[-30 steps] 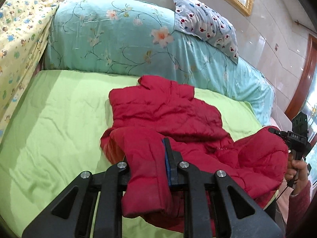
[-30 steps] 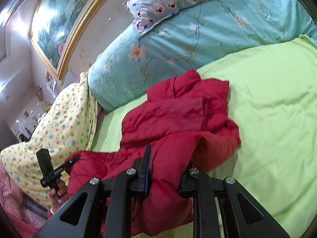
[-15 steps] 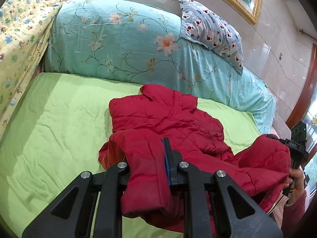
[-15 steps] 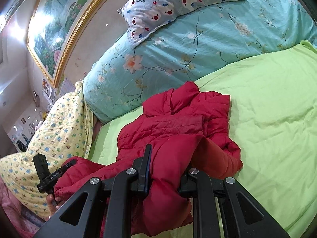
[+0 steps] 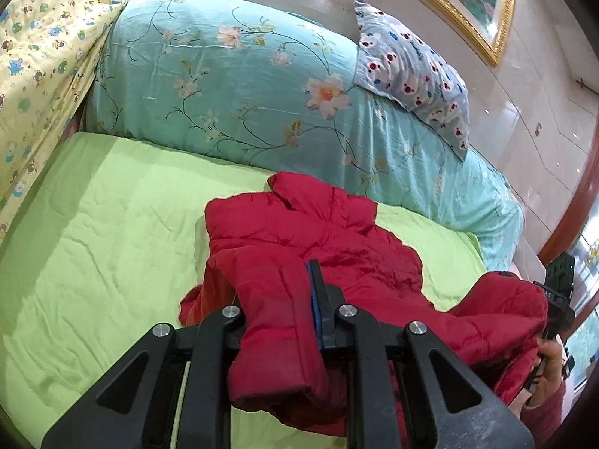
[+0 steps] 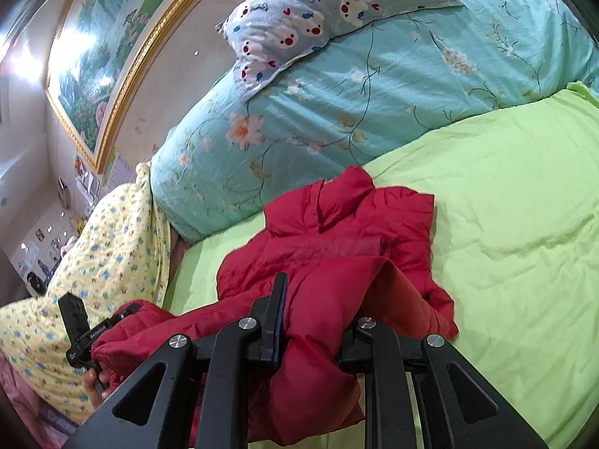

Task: Fold large clothes
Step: 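Lift the hem with both grippers and fold it toward the collar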

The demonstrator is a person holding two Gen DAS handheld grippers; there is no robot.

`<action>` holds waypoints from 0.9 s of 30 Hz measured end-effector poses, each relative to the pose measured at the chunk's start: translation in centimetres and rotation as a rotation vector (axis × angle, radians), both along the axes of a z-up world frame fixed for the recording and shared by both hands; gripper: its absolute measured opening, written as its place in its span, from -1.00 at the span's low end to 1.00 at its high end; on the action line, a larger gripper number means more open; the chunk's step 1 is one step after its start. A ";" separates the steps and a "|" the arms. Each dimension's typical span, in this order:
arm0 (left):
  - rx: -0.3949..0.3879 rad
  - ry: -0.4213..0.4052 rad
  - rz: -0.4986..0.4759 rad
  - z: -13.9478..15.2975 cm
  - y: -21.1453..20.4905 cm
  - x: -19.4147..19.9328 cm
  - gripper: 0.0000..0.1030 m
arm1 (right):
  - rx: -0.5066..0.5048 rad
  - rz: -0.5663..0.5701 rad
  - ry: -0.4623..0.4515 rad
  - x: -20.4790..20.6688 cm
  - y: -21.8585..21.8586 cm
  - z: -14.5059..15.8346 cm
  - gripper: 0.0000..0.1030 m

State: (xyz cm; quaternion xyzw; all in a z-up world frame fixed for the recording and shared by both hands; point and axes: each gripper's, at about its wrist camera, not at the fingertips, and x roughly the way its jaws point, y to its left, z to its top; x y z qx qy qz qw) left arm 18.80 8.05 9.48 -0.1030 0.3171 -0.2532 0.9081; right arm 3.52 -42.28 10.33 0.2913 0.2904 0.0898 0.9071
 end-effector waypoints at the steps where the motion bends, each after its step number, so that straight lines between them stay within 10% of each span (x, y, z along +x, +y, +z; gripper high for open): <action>1: 0.000 0.001 0.006 0.1 -0.1 0.4 -0.69 | 0.003 -0.010 0.002 0.6 -0.2 -0.1 -0.64; 27: 0.062 0.086 0.080 -2.0 -4.0 11.2 -0.68 | 0.054 -0.111 0.054 9.5 -3.7 -3.2 -0.61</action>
